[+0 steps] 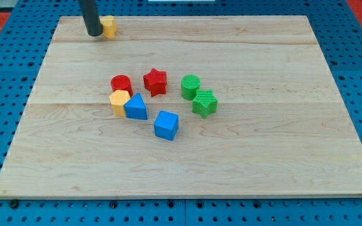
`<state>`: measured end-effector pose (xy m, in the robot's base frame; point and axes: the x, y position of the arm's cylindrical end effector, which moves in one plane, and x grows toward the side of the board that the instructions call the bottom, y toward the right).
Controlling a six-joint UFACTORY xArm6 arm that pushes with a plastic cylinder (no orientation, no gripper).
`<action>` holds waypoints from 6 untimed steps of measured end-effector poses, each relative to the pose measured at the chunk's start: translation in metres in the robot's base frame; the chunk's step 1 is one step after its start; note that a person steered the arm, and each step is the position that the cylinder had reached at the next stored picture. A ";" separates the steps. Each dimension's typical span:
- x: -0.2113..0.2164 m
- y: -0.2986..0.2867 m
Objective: Separate the yellow hexagon and blue triangle
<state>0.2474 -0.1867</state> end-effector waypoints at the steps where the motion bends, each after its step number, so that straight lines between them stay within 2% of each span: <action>1: 0.036 0.006; 2: 0.111 0.007; 4: 0.188 0.037; 5: 0.204 0.136; 6: 0.218 0.189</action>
